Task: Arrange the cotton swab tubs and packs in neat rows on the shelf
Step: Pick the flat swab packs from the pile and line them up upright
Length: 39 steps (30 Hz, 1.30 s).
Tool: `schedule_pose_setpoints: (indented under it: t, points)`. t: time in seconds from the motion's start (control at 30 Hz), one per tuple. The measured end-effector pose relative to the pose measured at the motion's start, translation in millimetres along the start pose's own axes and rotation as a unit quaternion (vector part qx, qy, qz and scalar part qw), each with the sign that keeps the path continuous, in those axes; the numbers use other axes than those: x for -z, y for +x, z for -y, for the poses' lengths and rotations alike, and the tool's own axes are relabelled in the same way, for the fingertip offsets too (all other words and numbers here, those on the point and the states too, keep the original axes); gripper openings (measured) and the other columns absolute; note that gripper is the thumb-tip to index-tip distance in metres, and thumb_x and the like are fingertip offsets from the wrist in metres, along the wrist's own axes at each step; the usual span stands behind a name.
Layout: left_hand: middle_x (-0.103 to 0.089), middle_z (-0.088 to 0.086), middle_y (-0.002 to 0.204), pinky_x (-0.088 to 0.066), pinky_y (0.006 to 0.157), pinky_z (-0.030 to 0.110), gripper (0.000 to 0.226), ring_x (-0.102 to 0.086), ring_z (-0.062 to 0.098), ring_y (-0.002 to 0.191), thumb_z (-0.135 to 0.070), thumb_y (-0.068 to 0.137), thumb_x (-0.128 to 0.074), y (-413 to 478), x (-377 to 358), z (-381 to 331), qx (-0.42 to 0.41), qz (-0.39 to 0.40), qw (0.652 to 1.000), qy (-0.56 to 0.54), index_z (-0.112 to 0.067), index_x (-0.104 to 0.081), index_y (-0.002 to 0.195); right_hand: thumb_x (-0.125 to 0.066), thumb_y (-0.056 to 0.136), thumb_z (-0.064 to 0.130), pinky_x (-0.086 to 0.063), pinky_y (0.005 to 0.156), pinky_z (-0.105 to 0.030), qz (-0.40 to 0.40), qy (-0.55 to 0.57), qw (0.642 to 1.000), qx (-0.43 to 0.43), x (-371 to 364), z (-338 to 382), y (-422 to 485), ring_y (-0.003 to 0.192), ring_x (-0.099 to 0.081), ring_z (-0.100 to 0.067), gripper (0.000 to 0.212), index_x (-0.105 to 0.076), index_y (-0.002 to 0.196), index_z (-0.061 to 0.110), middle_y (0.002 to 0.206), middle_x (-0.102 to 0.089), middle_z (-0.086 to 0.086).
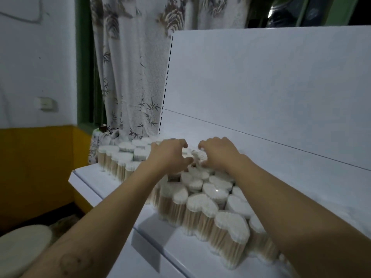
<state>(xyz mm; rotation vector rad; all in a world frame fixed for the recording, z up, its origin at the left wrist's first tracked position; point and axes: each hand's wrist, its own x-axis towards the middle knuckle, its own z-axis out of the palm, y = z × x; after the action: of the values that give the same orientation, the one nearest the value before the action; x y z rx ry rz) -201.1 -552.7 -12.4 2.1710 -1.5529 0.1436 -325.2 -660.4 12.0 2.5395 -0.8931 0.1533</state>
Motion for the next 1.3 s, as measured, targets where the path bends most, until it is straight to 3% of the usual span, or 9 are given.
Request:
schedule_pose_setpoints:
  t: [0.1, 0.27, 0.4, 0.53, 0.7, 0.83, 0.93, 1.2, 1.3]
  points:
    - [-0.056, -0.004, 0.132, -0.035, 0.106, 0.047, 0.054, -0.051, 0.019, 0.121, -0.053, 0.089, -0.059, 4, 1, 8, -0.003, 0.011, 0.998, -0.064, -0.027, -0.047, 0.134, -0.057, 0.092, 0.023, -0.035, 0.083, -0.033, -0.024, -0.045, 0.999, -0.003, 0, 2, 9, 0.107, -0.056, -0.023, 0.036, -0.052, 0.128, 0.022, 0.118, -0.059, -0.002]
    - [-0.064, 0.004, 0.12, -0.048, 0.081, 0.031, 0.06, -0.064, 0.019, 0.102, -0.055, 0.089, -0.058, 12, 13, 4, 0.039, -0.004, 0.967, -0.25, -0.017, -0.046, 0.135, -0.061, 0.089, 0.027, -0.044, 0.083, -0.031, -0.106, 0.163, 0.979, -0.052, 32, -4, -3, 0.109, -0.057, -0.022, 0.033, -0.062, 0.122, 0.028, 0.118, -0.064, 0.003]
    - [-0.07, 0.004, 0.106, -0.048, 0.066, 0.028, 0.053, -0.072, 0.018, 0.085, -0.058, 0.091, -0.053, 14, 24, -14, 0.076, 0.071, 0.846, -0.522, -0.012, -0.058, 0.118, -0.059, 0.085, 0.003, -0.04, 0.082, -0.026, -0.154, 0.204, 0.967, 0.02, 51, -8, -28, 0.104, -0.056, -0.017, 0.04, -0.066, 0.12, 0.023, 0.115, -0.062, 0.003]
    - [-0.064, 0.012, 0.111, -0.05, 0.058, 0.027, 0.053, -0.065, 0.019, 0.08, -0.018, 0.094, -0.063, 18, 26, -44, 0.076, -0.003, 0.762, -0.644, -0.014, -0.039, 0.141, -0.07, 0.084, 0.014, -0.041, 0.092, -0.023, -0.175, 0.226, 0.958, 0.027, 55, -28, -59, 0.105, -0.048, -0.005, 0.042, -0.063, 0.123, 0.027, 0.126, -0.051, 0.008]
    - [-0.063, 0.0, 0.095, -0.048, 0.062, 0.025, 0.054, -0.062, 0.012, 0.076, -0.012, 0.089, -0.067, 3, 18, -100, -0.025, -0.006, 0.819, -0.573, -0.016, -0.042, 0.138, -0.075, 0.082, 0.025, -0.049, 0.096, -0.034, -0.244, 0.31, 0.915, -0.086, 66, -79, -114, 0.111, -0.052, -0.007, 0.031, -0.065, 0.111, 0.03, 0.127, -0.049, 0.009]
    - [-0.068, -0.005, 0.093, -0.044, 0.054, 0.015, 0.036, -0.064, 0.008, 0.068, -0.007, 0.088, -0.067, -20, 14, -160, -0.111, 0.004, 0.822, -0.558, -0.015, -0.056, 0.121, -0.077, 0.082, 0.026, -0.048, 0.091, -0.027, -0.209, 0.364, 0.892, -0.169, 80, -116, -168, 0.109, -0.054, -0.008, 0.058, -0.051, 0.134, 0.034, 0.126, -0.048, 0.009]
    - [-0.069, -0.007, 0.097, -0.048, 0.058, 0.017, 0.03, -0.068, 0.011, 0.076, -0.007, 0.089, -0.066, -41, 8, -213, -0.14, 0.006, 0.819, -0.556, -0.02, -0.057, 0.114, -0.076, 0.083, 0.026, -0.047, 0.08, -0.019, -0.213, 0.356, 0.885, -0.214, 85, -145, -216, 0.099, -0.06, -0.007, 0.042, -0.061, 0.121, 0.03, 0.117, -0.06, 0.01]
    - [-0.066, -0.007, 0.101, -0.058, 0.069, 0.025, 0.029, -0.068, 0.008, 0.079, -0.02, 0.087, -0.069, -105, -32, -359, -0.221, 0.039, 0.849, -0.478, -0.022, -0.053, 0.111, -0.077, 0.077, 0.015, -0.058, 0.079, -0.036, -0.218, 0.343, 0.858, -0.315, 78, -218, -360, 0.083, -0.066, -0.012, 0.027, -0.069, 0.101, 0.025, 0.097, -0.069, 0.009]
    - [-0.065, -0.008, 0.089, -0.053, 0.055, 0.017, 0.032, -0.066, 0.006, 0.07, -0.02, 0.083, -0.075, -132, -45, -407, -0.23, 0.034, 0.854, -0.466, -0.023, -0.051, 0.103, -0.075, 0.078, 0.012, -0.058, 0.072, -0.027, -0.232, 0.347, 0.845, -0.335, 72, -238, -410, 0.079, -0.067, -0.01, 0.031, -0.068, 0.106, 0.025, 0.099, -0.069, 0.007]
